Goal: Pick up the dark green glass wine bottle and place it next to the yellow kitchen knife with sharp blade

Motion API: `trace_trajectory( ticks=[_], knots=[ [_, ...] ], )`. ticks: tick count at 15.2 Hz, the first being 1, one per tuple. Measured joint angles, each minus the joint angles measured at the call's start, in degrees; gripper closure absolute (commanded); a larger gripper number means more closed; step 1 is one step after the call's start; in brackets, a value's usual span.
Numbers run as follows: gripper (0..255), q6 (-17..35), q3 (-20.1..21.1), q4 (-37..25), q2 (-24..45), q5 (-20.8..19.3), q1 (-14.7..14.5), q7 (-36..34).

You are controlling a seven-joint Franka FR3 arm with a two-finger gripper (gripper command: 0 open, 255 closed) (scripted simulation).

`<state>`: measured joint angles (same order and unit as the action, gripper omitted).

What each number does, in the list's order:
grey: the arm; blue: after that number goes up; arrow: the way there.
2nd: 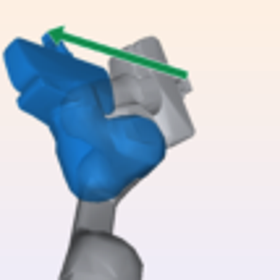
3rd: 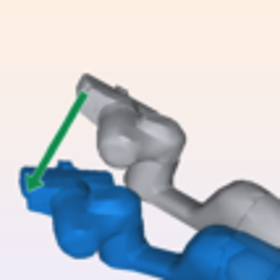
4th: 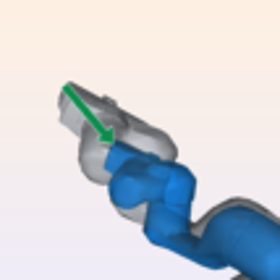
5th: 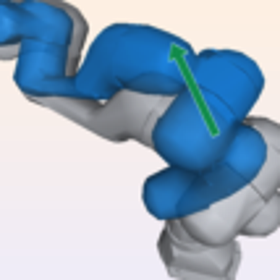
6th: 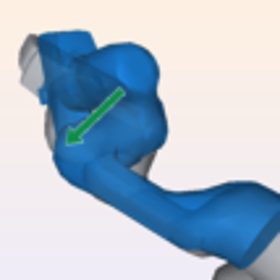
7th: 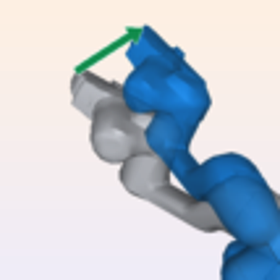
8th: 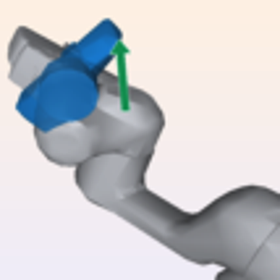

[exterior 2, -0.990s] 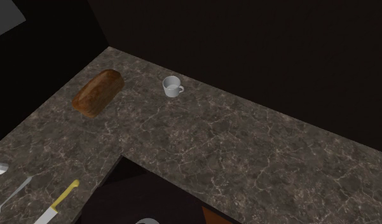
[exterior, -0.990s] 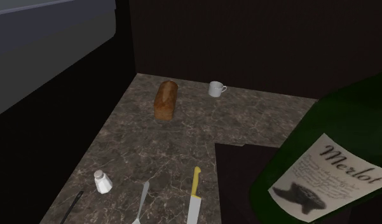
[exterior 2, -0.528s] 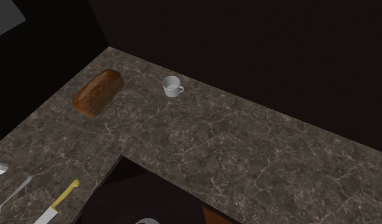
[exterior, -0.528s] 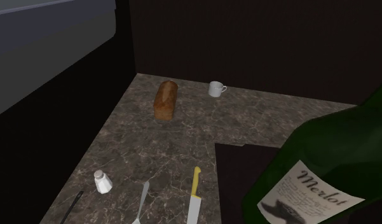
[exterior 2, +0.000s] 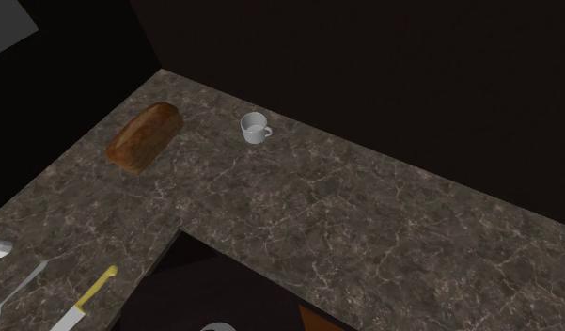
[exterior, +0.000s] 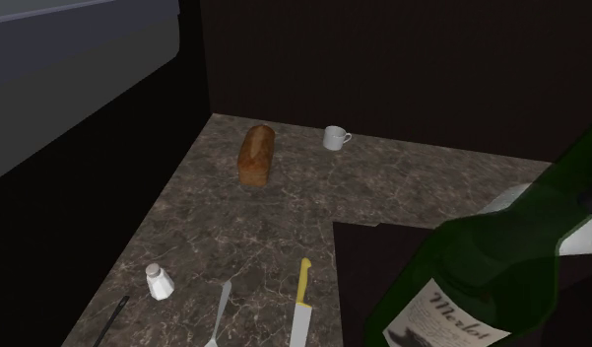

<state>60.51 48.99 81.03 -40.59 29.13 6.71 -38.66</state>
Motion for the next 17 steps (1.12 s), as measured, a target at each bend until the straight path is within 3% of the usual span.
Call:
trace_trajectory(
  ticks=[17],
  knots=[
    [255, 10.67, -1.87, 21.53, -10.71, 3.42, -6.16, 4.07]
  ],
)
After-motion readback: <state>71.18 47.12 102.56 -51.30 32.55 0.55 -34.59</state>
